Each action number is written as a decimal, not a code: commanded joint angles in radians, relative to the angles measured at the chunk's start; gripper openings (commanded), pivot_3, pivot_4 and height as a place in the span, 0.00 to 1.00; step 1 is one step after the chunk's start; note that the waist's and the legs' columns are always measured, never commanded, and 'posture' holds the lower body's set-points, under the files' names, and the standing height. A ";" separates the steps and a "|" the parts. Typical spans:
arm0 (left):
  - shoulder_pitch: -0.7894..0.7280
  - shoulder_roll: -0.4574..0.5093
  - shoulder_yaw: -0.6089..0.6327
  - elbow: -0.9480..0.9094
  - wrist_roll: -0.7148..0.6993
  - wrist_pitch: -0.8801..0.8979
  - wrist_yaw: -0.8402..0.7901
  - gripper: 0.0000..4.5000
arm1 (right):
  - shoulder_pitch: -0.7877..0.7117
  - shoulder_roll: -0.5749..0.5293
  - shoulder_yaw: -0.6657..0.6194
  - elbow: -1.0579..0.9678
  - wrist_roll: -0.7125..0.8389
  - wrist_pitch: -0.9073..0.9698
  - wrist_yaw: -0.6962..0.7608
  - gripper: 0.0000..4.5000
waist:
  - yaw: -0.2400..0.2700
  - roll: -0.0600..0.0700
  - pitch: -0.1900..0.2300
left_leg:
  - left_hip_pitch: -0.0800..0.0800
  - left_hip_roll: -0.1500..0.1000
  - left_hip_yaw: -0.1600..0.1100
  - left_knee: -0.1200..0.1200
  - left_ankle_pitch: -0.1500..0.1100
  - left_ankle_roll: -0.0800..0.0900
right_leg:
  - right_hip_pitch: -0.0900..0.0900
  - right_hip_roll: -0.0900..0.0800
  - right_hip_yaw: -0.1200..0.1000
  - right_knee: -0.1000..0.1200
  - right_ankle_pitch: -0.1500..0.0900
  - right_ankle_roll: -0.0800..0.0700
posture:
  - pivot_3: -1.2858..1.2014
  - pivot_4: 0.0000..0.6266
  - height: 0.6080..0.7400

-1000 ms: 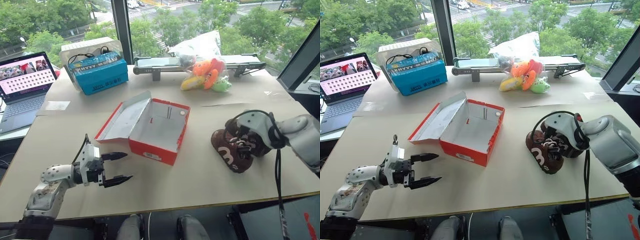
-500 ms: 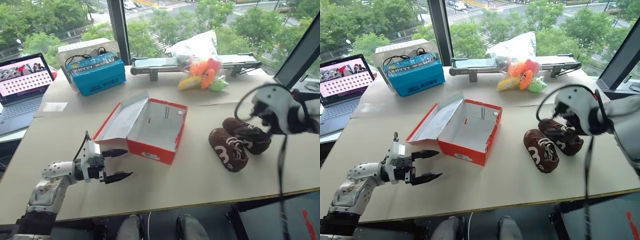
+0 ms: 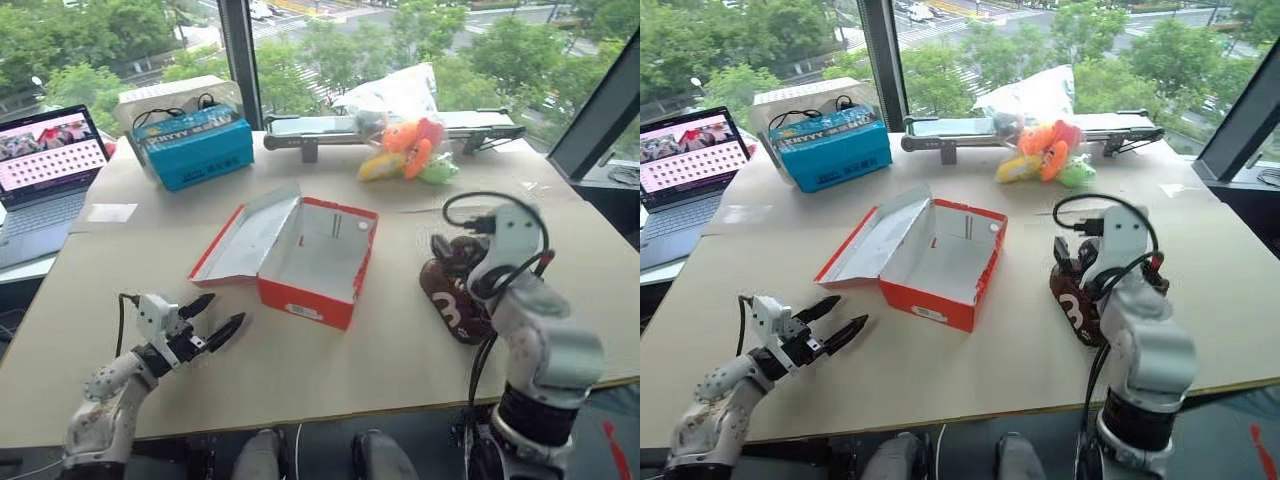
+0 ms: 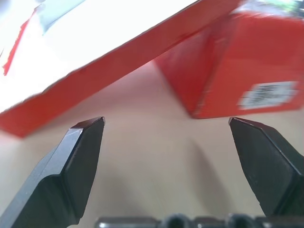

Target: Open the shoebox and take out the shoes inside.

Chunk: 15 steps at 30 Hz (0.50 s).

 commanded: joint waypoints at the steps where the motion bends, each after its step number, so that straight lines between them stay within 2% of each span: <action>1: 0.001 -0.062 0.020 0.058 0.087 -0.090 0.142 1.00 | 0.097 -0.012 0.213 -0.030 -0.053 -0.113 -0.024 0.99 | -0.005 0.000 -0.001 | 0.001 0.000 0.000 0.000 0.000 0.000 | 0.001 0.000 0.000 0.000 -0.001 0.000 | 0.52 0.24 1.00; 4: 0.000 -0.084 0.008 0.103 0.145 -0.130 0.194 1.00 | 0.186 -0.033 0.328 0.010 -0.097 -0.216 -0.030 0.99 | -0.010 -0.001 -0.003 | 0.007 0.002 0.000 0.000 -0.005 -0.008 | 0.008 0.001 -0.003 0.001 -0.008 -0.002 | 0.52 0.24 1.00; 8: -0.014 -0.085 0.016 0.138 0.156 -0.162 0.207 1.00 | 0.263 -0.060 0.371 0.044 -0.133 -0.309 -0.040 0.99 | -0.013 -0.001 -0.003 | 0.018 0.003 -0.002 -0.001 -0.006 -0.010 | 0.016 -0.001 -0.004 -0.001 -0.007 -0.002 | 0.52 0.24 1.00; 15: -0.030 -0.091 0.024 0.151 0.162 -0.166 0.251 1.00 | 0.327 -0.026 0.307 0.087 -0.111 -0.370 -0.043 0.99 | -0.011 -0.002 -0.005 | 0.020 0.003 -0.002 -0.007 -0.007 -0.011 | 0.015 -0.003 -0.005 -0.004 -0.007 -0.002 | 0.52 0.24 1.00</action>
